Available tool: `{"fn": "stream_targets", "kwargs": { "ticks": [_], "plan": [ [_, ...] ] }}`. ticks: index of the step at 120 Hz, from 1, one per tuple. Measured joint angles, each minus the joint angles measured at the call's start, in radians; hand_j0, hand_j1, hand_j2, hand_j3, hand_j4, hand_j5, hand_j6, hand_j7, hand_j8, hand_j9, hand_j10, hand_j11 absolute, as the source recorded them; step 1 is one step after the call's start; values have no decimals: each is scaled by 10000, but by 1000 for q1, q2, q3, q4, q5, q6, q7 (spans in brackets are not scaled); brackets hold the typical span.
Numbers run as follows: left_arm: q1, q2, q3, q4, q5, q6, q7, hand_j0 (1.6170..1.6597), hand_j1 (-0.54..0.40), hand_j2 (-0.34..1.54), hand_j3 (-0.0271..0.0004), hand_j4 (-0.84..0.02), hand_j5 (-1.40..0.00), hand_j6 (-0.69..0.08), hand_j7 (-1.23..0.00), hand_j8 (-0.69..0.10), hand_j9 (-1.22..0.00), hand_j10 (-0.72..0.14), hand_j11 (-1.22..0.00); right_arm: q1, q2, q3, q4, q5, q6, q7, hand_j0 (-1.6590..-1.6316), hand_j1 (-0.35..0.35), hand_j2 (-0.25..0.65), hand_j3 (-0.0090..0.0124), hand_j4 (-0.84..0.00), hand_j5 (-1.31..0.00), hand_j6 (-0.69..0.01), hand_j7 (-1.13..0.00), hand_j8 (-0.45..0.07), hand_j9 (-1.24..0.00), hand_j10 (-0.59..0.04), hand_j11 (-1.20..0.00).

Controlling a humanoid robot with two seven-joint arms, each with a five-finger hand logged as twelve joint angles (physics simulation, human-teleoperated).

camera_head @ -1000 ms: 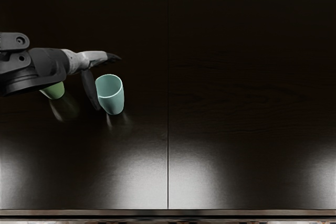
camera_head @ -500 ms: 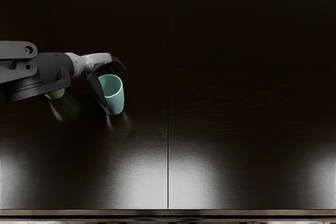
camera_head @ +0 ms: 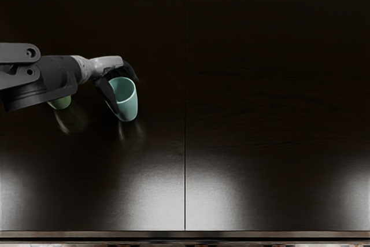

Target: Pick up cup and place in cup with left hand

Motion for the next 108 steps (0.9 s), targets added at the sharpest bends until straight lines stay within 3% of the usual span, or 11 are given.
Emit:
{"fn": "stream_targets", "kwargs": {
  "ticks": [29, 47, 64, 80, 108],
  "plan": [
    [-85, 30, 0, -18, -6, -40, 0, 16581, -1625, 2925, 0, -4415, -5905, -3550, -5872, -3251, -5839, -4435, -5840, 0, 0, 0, 0, 0, 0, 0, -16581, -3491, 1, 0, -3, -1, -5, 0, -3, 0, -2, 0],
    [-145, 117, -3, -21, -21, -128, 1, 16580, -1576, 2534, 0, -4429, -5956, -3306, -5931, -3228, -5873, -4472, -5873, 0, 0, 0, 0, 0, 0, 0, -16581, -3491, 0, 0, -3, -1, -5, 0, -3, 0, -2, 0],
    [-184, 201, -14, -21, -35, -224, 2, 16579, -1513, 2391, 0, -4446, -5968, -3533, -5897, -3430, -5881, -4499, -5878, 0, 0, 0, 0, 0, 0, 0, -16581, -3491, 0, 0, -3, -1, -5, 0, -3, 0, -2, 0],
    [-207, 262, -31, -21, -47, -299, 3, 16581, -1584, 3136, 0, -4449, -5961, -3815, -5856, -3620, -5858, -4515, -5854, 0, 0, 0, 0, 0, 0, 0, -16581, -3491, 0, 0, -3, -1, -5, 0, -3, 0, -2, 0],
    [-207, 292, -52, 6, -50, -335, 5, 16575, -1278, 2251, 0, -4446, -5993, -3797, -5926, -3663, -5907, -4500, -5905, 0, 0, 0, 0, 0, 0, 0, -16581, -3491, 0, 0, -3, -1, -5, 0, -4, 0, -2, 0]
  ]
}}
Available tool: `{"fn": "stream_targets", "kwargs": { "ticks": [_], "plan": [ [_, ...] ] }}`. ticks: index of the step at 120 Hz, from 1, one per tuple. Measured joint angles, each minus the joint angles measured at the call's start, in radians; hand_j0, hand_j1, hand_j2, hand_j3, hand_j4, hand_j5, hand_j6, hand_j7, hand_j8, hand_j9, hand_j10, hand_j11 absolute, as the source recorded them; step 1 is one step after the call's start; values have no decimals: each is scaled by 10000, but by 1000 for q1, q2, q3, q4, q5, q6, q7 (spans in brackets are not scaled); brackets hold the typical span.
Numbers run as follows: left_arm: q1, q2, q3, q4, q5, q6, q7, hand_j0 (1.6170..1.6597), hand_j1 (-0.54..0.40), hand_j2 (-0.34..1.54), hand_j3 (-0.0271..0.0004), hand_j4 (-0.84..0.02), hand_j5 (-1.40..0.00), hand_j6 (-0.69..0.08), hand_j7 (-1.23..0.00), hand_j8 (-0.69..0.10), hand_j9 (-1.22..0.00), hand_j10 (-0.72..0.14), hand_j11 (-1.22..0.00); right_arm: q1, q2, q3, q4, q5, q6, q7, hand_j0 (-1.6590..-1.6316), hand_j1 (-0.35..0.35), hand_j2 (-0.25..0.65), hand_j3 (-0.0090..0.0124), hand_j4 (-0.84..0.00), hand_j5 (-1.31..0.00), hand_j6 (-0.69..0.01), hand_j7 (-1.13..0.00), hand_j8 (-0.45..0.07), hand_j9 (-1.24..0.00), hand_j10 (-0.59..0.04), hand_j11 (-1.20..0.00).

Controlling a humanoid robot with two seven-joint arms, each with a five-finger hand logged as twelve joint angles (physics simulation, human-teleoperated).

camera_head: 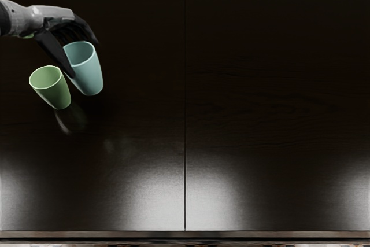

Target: Pick up cup and place in cup with left hand

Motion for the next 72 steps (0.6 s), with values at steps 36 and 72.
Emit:
{"fn": "stream_targets", "kwargs": {
  "ticks": [36, 72],
  "plan": [
    [2, 61, -2, 53, 6, 1, 0, 16580, -1375, 2634, 0, -4479, -5968, -3940, -5795, -3759, -5891, -4523, -5890, 0, 0, 0, 0, 0, 0, 0, -16581, -3491, 0, 0, -3, -1, -5, 0, -3, 0, -2, 0],
    [15, 62, -10, 121, 16, 6, -1, 16574, -1199, 2101, 0, -4477, -5976, -3880, -5923, -3670, -5921, -4508, -5920, 0, 0, 0, 0, 0, 0, 0, -16581, -3491, 0, 0, -3, -1, -5, 0, -4, 0, -3, 0]
  ]
}}
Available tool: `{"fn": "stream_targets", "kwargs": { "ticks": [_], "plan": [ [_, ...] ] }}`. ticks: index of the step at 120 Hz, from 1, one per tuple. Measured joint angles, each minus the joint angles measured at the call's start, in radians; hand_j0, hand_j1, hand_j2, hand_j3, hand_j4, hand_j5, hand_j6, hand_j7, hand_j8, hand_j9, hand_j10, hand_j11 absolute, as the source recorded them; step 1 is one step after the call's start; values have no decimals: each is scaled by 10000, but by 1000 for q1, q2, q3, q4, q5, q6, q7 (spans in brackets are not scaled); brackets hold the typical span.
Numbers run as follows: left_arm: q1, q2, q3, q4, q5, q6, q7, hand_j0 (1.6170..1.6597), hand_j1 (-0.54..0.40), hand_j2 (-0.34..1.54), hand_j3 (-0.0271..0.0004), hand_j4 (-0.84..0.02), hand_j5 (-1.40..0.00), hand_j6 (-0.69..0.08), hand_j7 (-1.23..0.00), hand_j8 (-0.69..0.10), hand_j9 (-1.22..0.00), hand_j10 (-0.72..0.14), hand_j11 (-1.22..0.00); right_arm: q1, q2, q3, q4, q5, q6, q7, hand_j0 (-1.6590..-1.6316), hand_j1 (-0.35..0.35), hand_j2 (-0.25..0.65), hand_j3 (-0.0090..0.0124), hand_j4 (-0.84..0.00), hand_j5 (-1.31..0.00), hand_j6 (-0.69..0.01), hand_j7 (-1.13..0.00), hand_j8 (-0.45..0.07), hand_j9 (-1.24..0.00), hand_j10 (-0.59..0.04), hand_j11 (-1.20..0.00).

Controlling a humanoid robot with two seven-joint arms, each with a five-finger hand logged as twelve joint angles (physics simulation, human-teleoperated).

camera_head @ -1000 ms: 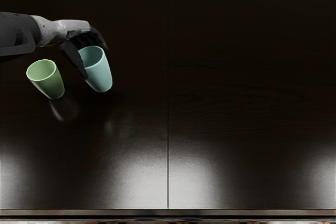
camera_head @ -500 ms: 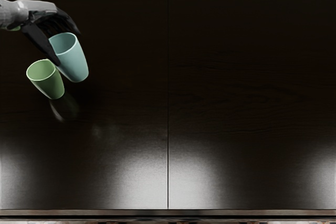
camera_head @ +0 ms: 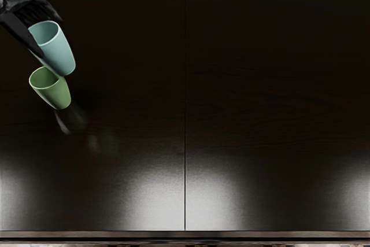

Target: Pick up cup and place in cup with left hand

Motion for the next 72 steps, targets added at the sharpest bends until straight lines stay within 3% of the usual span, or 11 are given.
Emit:
{"fn": "stream_targets", "kwargs": {
  "ticks": [72],
  "plan": [
    [58, 18, -1, 73, 31, 3, -5, 16573, -1174, 2054, 0, -4501, -5959, -3920, -5917, -3715, -5927, -4514, -5925, 0, 0, 0, 0, 0, 0, 0, -16581, -3491, 0, 0, -3, -1, -5, 0, -4, 0, -3, 0]
  ]
}}
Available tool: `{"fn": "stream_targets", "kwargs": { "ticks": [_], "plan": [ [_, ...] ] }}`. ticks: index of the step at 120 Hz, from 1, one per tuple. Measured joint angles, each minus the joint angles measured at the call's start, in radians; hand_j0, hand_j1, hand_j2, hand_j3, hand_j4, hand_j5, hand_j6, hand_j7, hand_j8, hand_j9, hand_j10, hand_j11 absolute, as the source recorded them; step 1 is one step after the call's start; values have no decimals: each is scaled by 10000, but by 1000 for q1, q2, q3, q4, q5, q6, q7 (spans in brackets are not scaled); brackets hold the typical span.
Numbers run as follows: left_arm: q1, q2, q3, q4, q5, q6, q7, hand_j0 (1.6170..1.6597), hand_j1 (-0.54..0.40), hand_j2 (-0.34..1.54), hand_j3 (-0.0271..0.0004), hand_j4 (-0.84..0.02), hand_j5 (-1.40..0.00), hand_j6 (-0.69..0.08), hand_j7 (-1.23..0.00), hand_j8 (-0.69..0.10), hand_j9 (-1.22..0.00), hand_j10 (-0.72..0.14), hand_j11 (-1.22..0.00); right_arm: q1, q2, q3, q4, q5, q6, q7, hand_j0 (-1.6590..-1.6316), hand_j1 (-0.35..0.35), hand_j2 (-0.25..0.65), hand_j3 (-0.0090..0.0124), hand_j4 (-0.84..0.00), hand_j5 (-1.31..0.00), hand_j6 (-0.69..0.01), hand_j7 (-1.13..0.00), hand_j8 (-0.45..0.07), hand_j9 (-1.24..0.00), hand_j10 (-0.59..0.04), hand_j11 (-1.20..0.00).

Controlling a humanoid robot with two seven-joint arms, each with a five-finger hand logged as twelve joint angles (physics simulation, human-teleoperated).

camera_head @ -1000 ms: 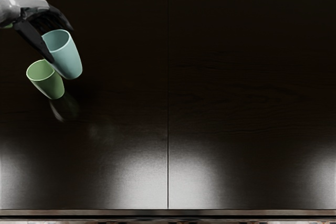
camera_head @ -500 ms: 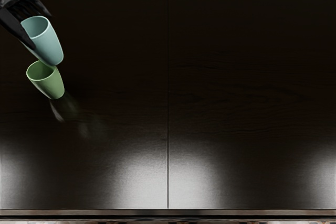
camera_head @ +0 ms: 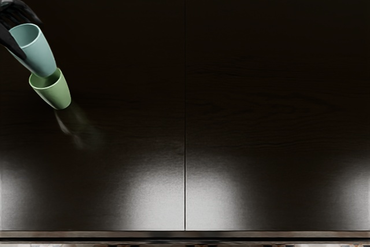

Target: Pick up cup and place in cup with left hand

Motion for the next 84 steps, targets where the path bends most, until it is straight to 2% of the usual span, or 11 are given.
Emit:
{"fn": "stream_targets", "kwargs": {
  "ticks": [84],
  "plan": [
    [17, 45, 5, -13, -3, -9, -1, 16571, -1137, 1934, 0, -4517, -5943, -3881, -5936, -3740, -5935, -4516, -5933, 0, 0, 0, 0, 0, 0, 0, -16581, -3491, 0, 0, -3, -1, -5, 0, -4, 0, -3, 0]
  ]
}}
